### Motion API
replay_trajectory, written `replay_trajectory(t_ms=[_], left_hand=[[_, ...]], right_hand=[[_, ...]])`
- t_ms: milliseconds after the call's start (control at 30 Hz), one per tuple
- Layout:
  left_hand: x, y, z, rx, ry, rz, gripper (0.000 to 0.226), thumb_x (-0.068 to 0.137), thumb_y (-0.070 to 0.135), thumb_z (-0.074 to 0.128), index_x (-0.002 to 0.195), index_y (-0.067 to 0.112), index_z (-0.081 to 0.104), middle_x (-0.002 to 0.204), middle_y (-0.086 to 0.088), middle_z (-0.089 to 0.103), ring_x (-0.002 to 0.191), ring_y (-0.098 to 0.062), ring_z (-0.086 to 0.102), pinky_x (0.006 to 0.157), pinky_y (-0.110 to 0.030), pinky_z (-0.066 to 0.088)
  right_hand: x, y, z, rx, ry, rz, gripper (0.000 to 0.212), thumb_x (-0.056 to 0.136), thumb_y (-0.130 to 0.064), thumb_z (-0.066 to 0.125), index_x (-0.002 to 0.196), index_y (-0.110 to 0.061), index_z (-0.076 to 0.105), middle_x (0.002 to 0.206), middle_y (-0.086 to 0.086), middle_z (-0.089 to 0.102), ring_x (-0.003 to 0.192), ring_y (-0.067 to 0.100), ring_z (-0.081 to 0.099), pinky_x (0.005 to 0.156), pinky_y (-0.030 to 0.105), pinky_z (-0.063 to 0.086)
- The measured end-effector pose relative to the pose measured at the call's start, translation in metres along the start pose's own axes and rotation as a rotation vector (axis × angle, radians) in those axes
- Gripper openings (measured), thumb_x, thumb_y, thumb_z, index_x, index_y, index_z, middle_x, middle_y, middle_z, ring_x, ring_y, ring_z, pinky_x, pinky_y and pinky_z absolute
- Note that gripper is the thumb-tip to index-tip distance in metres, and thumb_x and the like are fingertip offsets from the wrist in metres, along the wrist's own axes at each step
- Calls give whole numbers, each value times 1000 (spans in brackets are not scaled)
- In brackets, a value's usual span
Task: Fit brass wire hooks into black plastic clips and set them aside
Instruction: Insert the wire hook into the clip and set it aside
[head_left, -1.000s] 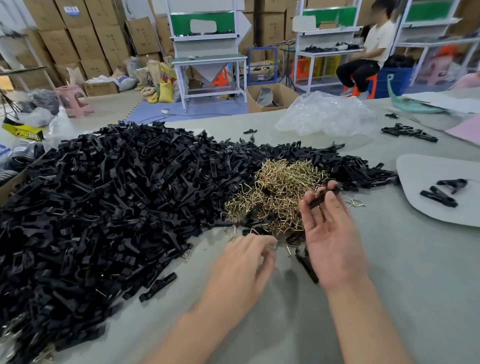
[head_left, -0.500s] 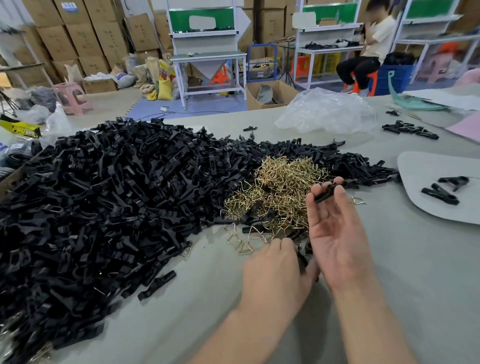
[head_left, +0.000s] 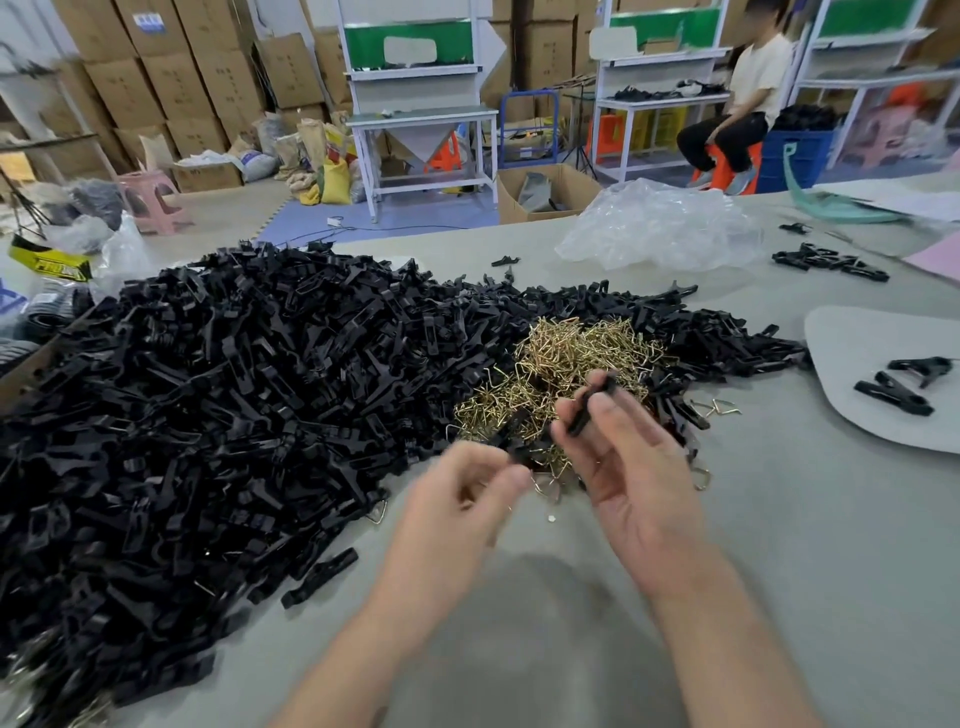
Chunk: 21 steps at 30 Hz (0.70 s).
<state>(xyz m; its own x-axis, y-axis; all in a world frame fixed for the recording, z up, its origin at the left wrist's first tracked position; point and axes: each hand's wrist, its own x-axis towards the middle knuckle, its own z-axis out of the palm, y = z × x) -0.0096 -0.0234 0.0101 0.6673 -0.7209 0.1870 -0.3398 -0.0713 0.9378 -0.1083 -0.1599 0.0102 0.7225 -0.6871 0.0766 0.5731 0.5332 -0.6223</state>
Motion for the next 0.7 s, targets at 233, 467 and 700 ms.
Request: replay_trajectory(t_ms=[233, 467, 700], left_hand=[[3, -16, -20, -444, 113, -23, 32, 81, 28, 67, 113, 23, 66, 100, -5, 75, 80, -12, 68, 69, -22, 55], [3, -17, -17, -358, 126, -4, 18, 89, 10, 70, 106, 19, 72, 81, 2, 74, 70, -9, 63, 71, -16, 52], [3, -16, -18, -347, 133, -11, 18, 89, 13, 71, 106, 19, 73, 85, -3, 75, 74, -12, 64, 75, -24, 55]], right_hand=[[-3, 40, 21, -245, -3, 135, 27, 83, -1, 69, 106, -12, 79, 115, 16, 73, 106, 26, 72, 85, 26, 59], [-3, 46, 18, -483, -84, 46, 35, 81, -18, 78, 113, -32, 77, 117, 3, 75, 115, 18, 68, 102, 28, 51], [-2, 47, 18, -477, -90, 28, 34, 81, -19, 75, 114, -27, 77, 118, 6, 74, 116, 23, 68, 102, 33, 52]])
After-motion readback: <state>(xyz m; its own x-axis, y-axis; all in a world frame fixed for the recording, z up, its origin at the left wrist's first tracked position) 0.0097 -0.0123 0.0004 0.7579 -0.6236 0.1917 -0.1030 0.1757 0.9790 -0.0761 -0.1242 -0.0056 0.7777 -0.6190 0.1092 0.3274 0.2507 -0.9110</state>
